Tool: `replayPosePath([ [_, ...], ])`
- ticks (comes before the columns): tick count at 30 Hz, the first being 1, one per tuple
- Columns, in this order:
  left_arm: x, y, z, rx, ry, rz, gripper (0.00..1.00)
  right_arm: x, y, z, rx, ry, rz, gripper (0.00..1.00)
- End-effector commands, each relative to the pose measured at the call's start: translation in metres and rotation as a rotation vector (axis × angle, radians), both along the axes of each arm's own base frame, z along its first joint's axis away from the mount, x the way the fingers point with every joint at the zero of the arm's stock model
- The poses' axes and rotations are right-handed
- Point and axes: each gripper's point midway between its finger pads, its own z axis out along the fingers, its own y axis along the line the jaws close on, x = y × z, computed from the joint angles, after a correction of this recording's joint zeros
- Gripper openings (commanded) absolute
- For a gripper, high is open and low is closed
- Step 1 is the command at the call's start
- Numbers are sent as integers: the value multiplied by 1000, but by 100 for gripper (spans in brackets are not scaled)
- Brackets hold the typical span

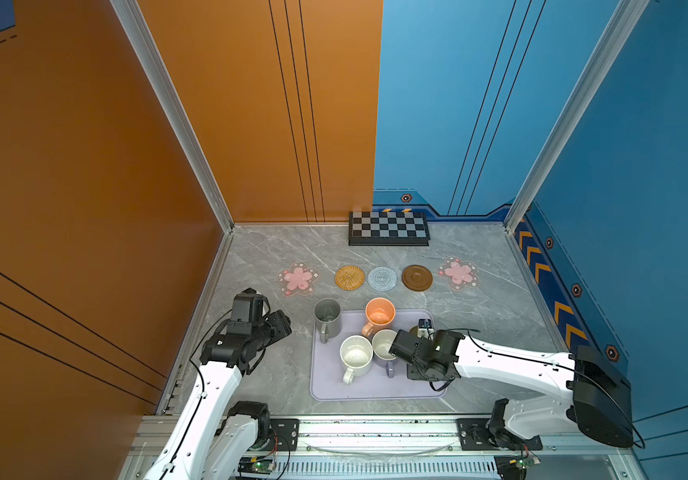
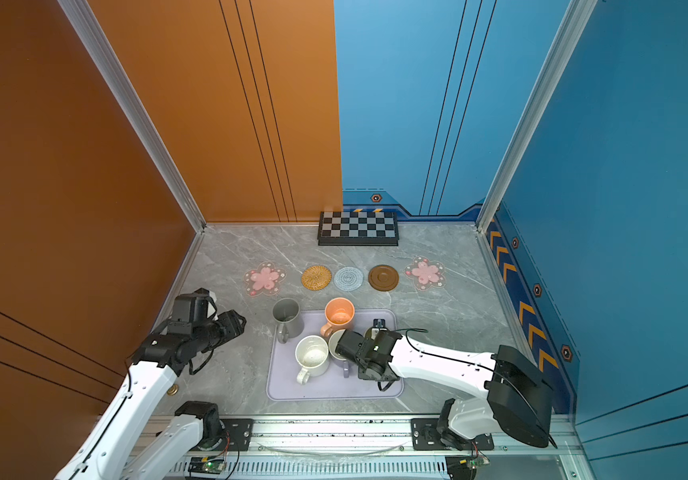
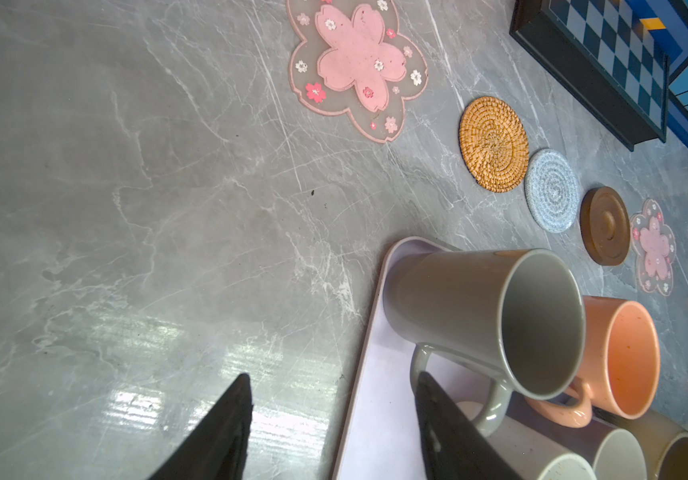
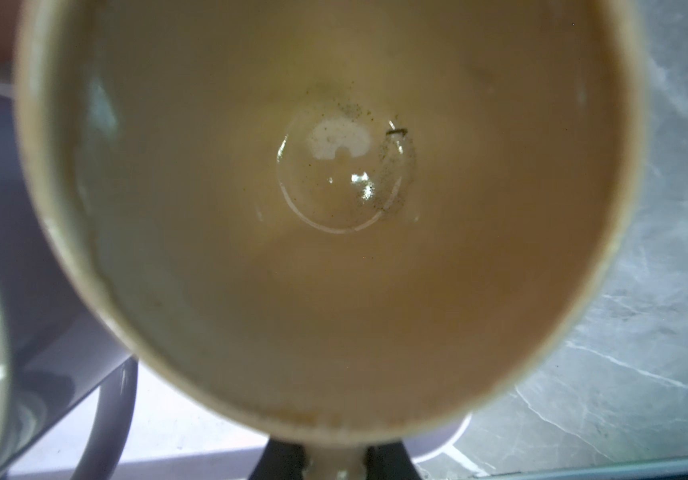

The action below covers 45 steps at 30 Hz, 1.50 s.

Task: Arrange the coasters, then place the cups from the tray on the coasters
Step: 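Close the right gripper on the yellow mug's rim and lift it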

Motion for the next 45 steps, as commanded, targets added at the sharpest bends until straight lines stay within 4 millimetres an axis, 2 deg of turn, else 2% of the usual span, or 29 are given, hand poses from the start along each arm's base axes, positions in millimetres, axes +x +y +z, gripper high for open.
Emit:
replayPosePath([
  [1, -7, 0, -11, 21, 35, -21, 63, 5, 0, 8, 15, -58, 30, 0],
  [11, -6, 0, -14, 40, 47, -22, 64, 13, -4, 27, 65, -109, 36, 0],
  [19, -7, 0, -18, 45, 67, -24, 64, 23, -20, 40, 29, -174, 34, 0],
  [33, -7, 1, -18, 58, 74, -23, 65, 0, -21, 7, 16, -33, 38, 0],
  [34, -7, 2, -18, 58, 73, -22, 65, -1, -22, 5, 13, -29, 33, 4],
  [40, -8, 2, -16, 61, 66, -20, 65, -7, -14, -2, 15, 6, 59, 14],
  [45, -8, 3, -15, 66, 59, -16, 64, -11, -6, -10, 29, 41, 69, 15],
])
